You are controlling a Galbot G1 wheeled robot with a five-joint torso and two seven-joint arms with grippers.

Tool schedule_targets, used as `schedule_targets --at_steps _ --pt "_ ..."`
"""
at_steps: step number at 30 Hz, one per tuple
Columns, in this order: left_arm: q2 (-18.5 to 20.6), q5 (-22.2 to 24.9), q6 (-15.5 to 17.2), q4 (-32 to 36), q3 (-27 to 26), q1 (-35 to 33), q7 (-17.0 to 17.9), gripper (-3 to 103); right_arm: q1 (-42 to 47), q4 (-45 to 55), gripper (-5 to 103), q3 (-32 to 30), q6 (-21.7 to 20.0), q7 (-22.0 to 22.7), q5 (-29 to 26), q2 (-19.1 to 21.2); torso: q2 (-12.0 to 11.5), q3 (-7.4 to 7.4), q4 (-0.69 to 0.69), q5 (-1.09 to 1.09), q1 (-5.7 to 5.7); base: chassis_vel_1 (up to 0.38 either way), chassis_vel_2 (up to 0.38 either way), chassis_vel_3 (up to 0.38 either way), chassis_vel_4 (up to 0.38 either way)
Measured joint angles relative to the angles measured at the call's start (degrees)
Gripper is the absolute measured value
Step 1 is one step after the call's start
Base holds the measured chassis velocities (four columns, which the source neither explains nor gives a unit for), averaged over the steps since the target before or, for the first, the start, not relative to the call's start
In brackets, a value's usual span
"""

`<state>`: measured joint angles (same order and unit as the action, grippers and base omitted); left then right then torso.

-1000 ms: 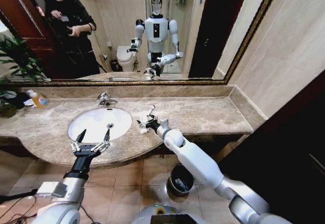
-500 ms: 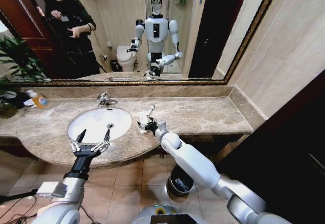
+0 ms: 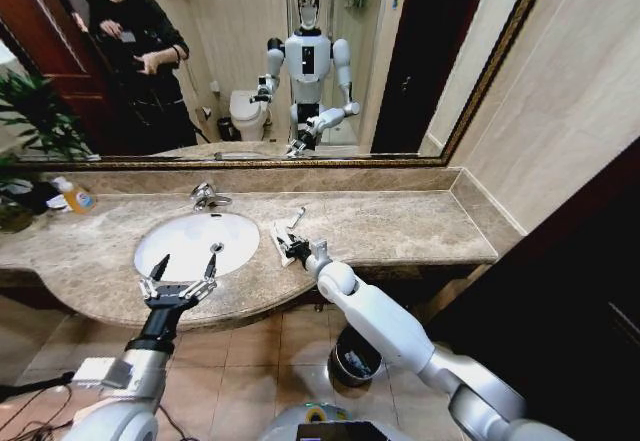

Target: Pick up the trash from the sink and place it in the trash bin.

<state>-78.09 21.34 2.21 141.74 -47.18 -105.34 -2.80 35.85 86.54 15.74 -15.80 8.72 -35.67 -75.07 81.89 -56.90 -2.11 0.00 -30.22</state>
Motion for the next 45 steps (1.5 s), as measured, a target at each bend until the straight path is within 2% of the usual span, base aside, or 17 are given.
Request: schedule_targets --at_steps 2,3,6,9,16,26,29,30,33,40,42,43,45 --pt "0.0 0.0 0.0 0.0 0.0 0.0 0.0 100 0.1 0.2 25 0.0 0.0 0.0 0.0 0.1 0.0 0.0 0.0 0.0 0.0 0.0 0.0 0.0 0.0" --pt "0.0 0.0 0.0 0.0 0.0 0.0 0.0 100 0.2 0.8 16 -0.1 0.0 0.1 0.0 0.4 0.0 0.0 0.0 0.0 0.0 0.0 0.0 0.0 0.0" --pt "0.0 0.0 0.0 0.0 0.0 0.0 0.0 100 0.5 2.7 4 -0.7 0.0 0.1 -0.4 1.1 0.0 0.0 0.0 0.0 0.0 0.0 0.0 0.0 0.0" --pt "0.0 0.0 0.0 0.0 0.0 0.0 0.0 100 0.6 4.9 1 -1.5 0.0 0.3 -1.2 2.2 0.0 0.0 0.0 0.0 0.0 0.0 0.0 0.0 0.0" --pt "0.0 0.0 0.0 0.0 0.0 0.0 0.0 100 1.5 9.9 0 -3.8 0.0 -0.1 -2.1 5.7 0.0 0.0 0.0 0.0 0.0 0.0 0.0 0.0 0.0" --pt "0.0 0.0 0.0 0.0 0.0 0.0 0.0 100 10.5 19.5 0 -11.3 0.4 -2.6 -2.0 12.1 0.0 0.0 -0.01 0.02 0.0 0.0 0.0 0.0 0.0" --pt "0.0 0.0 0.0 0.0 0.0 0.0 0.0 100 18.8 25.3 0 -17.5 1.2 -5.7 -1.6 16.3 0.0 0.0 0.01 0.02 0.0 0.0 0.0 0.0 0.0" --pt "0.0 0.0 0.0 0.0 0.0 0.0 0.0 100 18.8 25.3 0 -17.5 1.2 -5.7 -1.6 16.3 0.0 0.0 0.01 0.02 0.0 0.0 0.0 0.0 0.0" --pt "0.0 0.0 0.0 0.0 0.0 0.0 0.0 100 26.0 29.9 0 -24.3 2.3 -9.3 -1.1 18.9 0.0 0.0 0.01 0.01 0.0 0.0 0.0 0.0 0.0" --pt "0.0 0.0 0.0 0.0 0.0 0.0 0.0 100 35.0 31.1 0 -31.0 6.0 -14.6 0.2 18.2 0.0 0.0 0.0 0.01 0.0 0.0 0.0 0.0 0.0" --pt "0.0 0.0 0.0 0.0 0.0 0.0 0.0 100 39.5 29.9 0 -36.6 7.3 -22.1 0.9 15.9 0.0 0.01 0.0 0.01 0.01 0.0 0.0 0.0 0.0" --pt "0.0 0.0 0.0 0.0 0.0 0.0 0.0 100 39.5 29.9 0 -36.6 7.3 -22.1 0.9 15.9 0.0 0.01 0.0 0.01 0.01 0.0 0.0 0.0 0.0" --pt "0.0 0.0 0.0 0.0 0.0 0.0 0.0 100 42.6 27.8 0 -41.3 10.8 -30.1 1.7 14.3 0.0 0.0 0.0 0.01 0.0 0.0 0.0 0.0 0.0"
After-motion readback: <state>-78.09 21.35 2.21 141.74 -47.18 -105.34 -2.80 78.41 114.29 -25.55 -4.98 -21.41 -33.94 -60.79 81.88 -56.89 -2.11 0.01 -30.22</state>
